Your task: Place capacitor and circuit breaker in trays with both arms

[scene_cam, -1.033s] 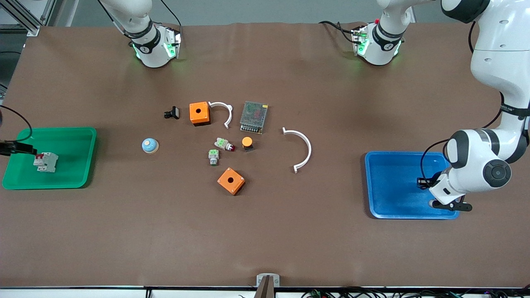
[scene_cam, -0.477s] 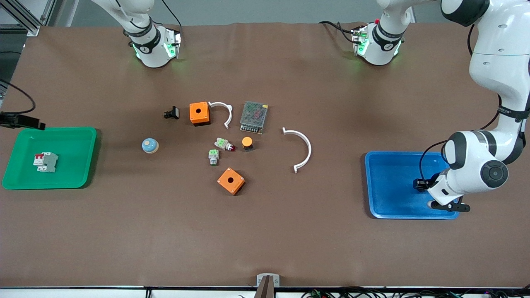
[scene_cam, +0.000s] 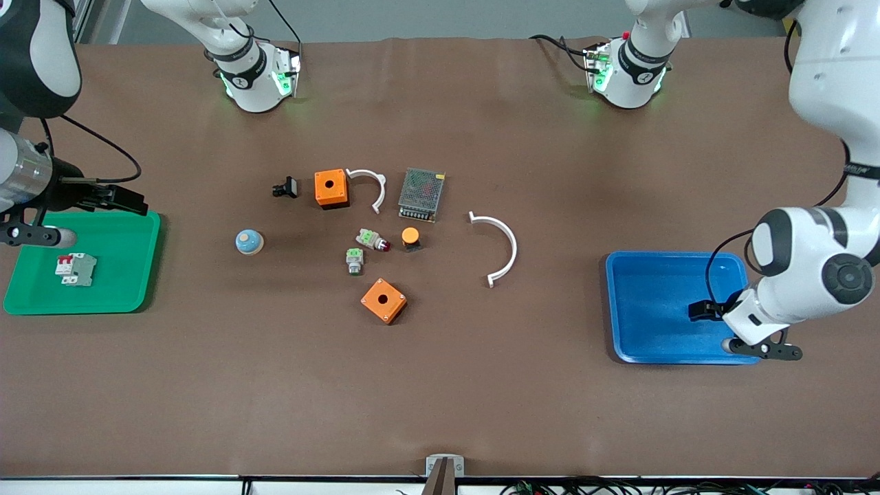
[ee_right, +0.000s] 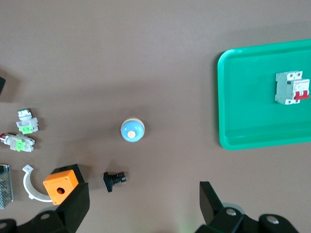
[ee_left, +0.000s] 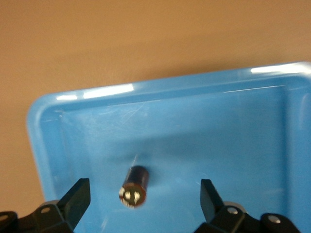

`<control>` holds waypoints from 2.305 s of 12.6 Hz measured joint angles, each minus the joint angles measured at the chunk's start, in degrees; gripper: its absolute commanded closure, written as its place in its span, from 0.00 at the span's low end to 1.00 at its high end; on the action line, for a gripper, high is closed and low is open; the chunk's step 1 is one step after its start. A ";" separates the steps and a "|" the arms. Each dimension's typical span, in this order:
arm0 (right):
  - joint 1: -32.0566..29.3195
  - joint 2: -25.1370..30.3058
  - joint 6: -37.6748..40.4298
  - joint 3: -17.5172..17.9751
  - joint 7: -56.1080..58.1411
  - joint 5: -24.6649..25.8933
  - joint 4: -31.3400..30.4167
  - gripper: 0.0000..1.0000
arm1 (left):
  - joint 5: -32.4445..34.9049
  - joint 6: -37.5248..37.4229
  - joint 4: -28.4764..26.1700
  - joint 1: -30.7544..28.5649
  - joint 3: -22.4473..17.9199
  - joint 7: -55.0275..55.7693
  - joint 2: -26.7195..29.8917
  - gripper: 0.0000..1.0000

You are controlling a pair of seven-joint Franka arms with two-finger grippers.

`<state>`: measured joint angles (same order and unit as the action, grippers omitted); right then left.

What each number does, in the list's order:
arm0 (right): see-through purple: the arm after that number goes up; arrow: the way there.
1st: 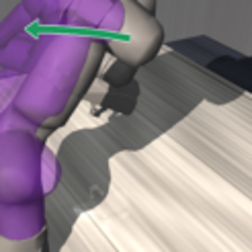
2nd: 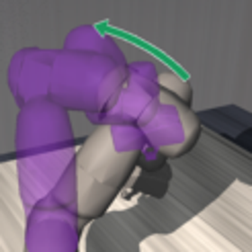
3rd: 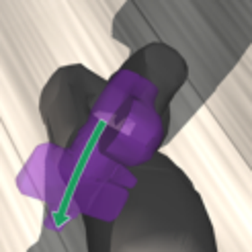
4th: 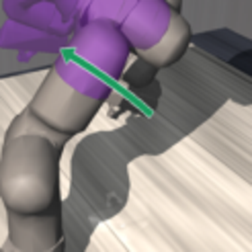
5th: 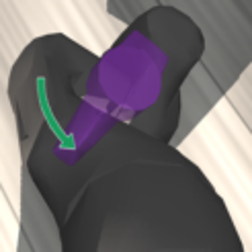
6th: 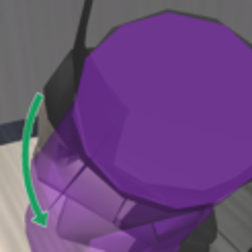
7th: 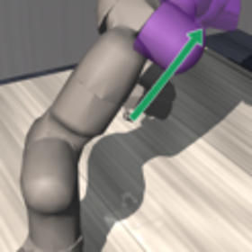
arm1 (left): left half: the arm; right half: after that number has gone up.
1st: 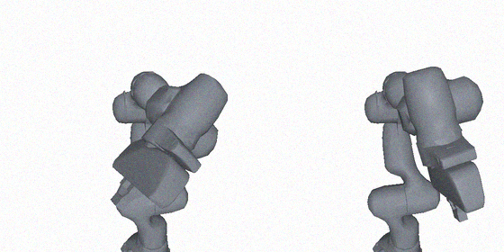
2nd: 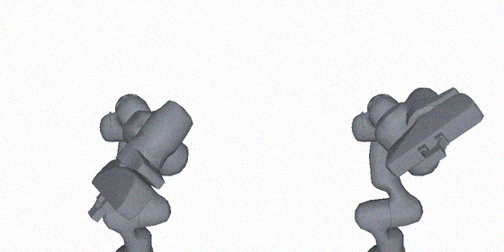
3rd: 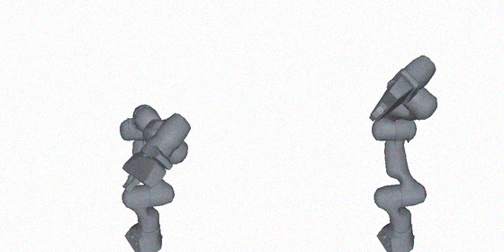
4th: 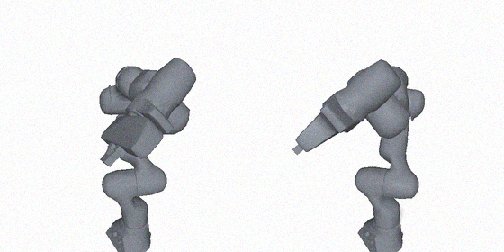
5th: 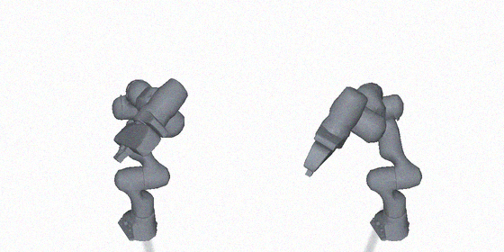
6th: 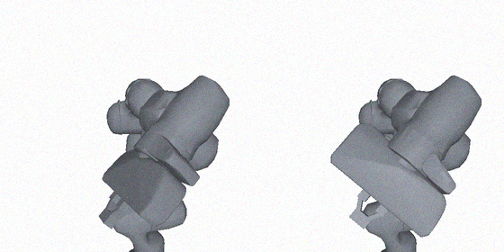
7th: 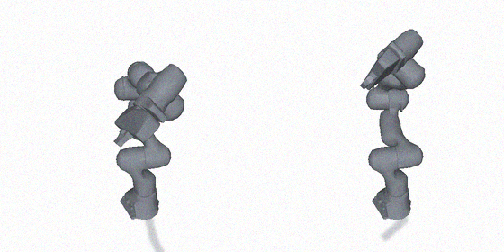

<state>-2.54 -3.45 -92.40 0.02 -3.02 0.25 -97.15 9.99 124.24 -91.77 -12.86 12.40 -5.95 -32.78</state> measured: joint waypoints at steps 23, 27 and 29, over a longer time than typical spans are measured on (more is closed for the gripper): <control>0.03 0.62 -0.89 -0.63 0.12 -0.05 11.99 0.00 | -8.19 -39.08 4.78 17.83 -10.54 10.94 34.48 0.00; 0.03 0.62 -0.89 -0.65 0.12 -0.05 12.06 0.00 | -8.21 -39.72 4.66 17.82 -10.62 10.90 34.57 0.00; 0.03 0.62 -0.89 -0.65 0.12 -0.05 12.06 0.00 | -8.23 -40.75 4.57 17.83 -10.61 10.75 34.62 0.00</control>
<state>-2.51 -2.83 -93.28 -0.63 -2.89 0.20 -85.09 1.77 83.49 -87.20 4.98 1.78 4.80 1.85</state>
